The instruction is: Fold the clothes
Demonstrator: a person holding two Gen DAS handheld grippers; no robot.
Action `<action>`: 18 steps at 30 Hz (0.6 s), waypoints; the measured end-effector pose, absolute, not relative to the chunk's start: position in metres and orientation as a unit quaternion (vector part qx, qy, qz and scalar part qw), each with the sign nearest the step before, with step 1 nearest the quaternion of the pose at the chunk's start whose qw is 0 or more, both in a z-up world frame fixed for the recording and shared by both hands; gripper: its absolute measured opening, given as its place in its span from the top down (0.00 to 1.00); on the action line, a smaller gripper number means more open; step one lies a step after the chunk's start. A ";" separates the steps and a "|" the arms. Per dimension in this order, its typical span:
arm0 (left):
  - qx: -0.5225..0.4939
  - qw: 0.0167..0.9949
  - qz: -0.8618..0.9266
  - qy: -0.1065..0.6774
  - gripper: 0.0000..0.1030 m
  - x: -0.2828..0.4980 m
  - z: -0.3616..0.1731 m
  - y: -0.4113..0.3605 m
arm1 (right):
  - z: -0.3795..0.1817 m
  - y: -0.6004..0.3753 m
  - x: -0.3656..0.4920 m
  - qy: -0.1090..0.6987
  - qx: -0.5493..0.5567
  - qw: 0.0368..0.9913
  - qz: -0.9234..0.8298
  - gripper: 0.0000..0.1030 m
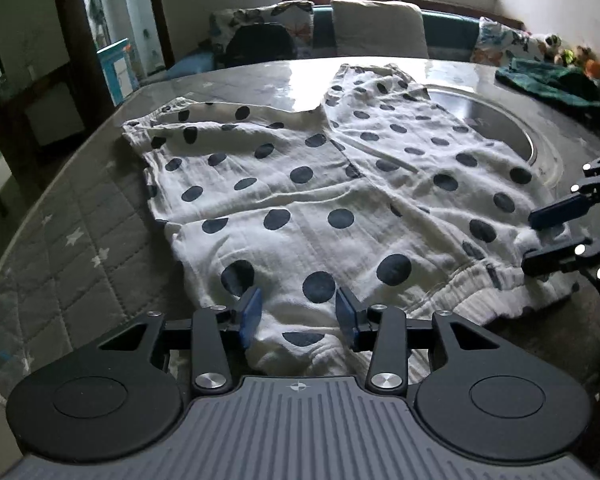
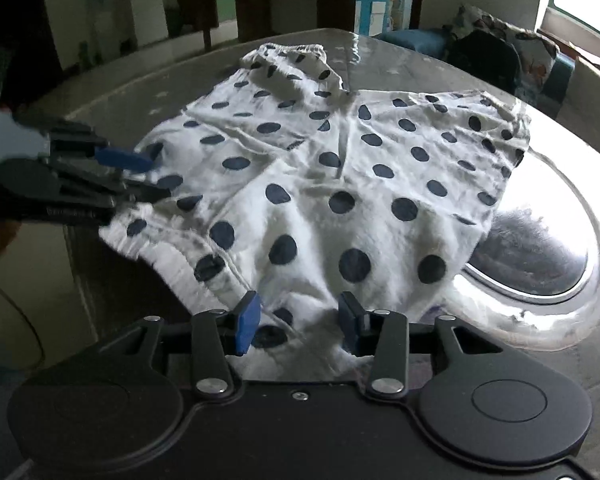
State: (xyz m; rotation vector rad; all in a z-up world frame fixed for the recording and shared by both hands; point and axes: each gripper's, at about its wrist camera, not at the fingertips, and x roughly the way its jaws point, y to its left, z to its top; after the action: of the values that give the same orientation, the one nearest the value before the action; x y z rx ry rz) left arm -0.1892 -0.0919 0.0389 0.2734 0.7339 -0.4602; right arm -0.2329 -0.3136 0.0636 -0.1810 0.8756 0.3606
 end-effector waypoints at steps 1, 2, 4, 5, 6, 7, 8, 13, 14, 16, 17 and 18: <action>0.128 0.899 -0.224 0.353 0.53 -0.190 0.040 -0.092 | 0.064 -0.314 -0.233 0.421 -0.087 0.886 0.173 0.55; 0.128 0.899 -0.225 0.354 0.49 -0.192 0.040 -0.093 | 0.065 -0.314 -0.234 0.419 -0.074 0.887 0.178 0.55; 0.131 0.898 -0.224 0.357 0.48 -0.194 0.037 -0.095 | 0.062 -0.314 -0.236 0.420 -0.066 0.887 0.178 0.54; 0.133 0.897 -0.222 0.359 0.47 -0.194 0.035 -0.096 | 0.055 -0.313 -0.236 0.427 -0.059 0.886 0.169 0.54; 0.133 0.897 -0.221 0.358 0.47 -0.195 0.033 -0.096 | 0.055 -0.314 -0.236 0.427 -0.051 0.887 0.166 0.53; 0.132 0.898 -0.221 0.358 0.45 -0.196 0.033 -0.095 | 0.054 -0.315 -0.237 0.427 -0.042 0.889 0.163 0.52; 0.130 0.899 -0.219 0.357 0.44 -0.196 0.034 -0.094 | 0.055 -0.316 -0.237 0.429 -0.037 0.888 0.160 0.52; 0.114 0.902 -0.214 0.357 0.41 -0.196 0.037 -0.090 | 0.061 -0.318 -0.237 0.431 -0.013 0.892 0.136 0.48; 0.110 0.902 -0.212 0.359 0.40 -0.196 0.037 -0.089 | 0.061 -0.318 -0.236 0.431 -0.007 0.892 0.133 0.48; 0.107 0.902 -0.208 0.362 0.38 -0.196 0.036 -0.088 | 0.060 -0.317 -0.237 0.433 -0.001 0.892 0.128 0.47; 0.106 0.902 -0.207 0.363 0.37 -0.196 0.036 -0.087 | 0.058 -0.315 -0.237 0.433 -0.001 0.892 0.127 0.46; 0.103 0.903 -0.206 0.362 0.37 -0.196 0.037 -0.086 | 0.057 -0.314 -0.238 0.434 -0.001 0.892 0.125 0.44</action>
State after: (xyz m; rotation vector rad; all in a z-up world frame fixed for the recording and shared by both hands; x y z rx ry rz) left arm -0.1964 -0.0860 0.0370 0.2138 0.7493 -0.4252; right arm -0.2380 -0.3143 0.0566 -0.0017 0.9011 0.2591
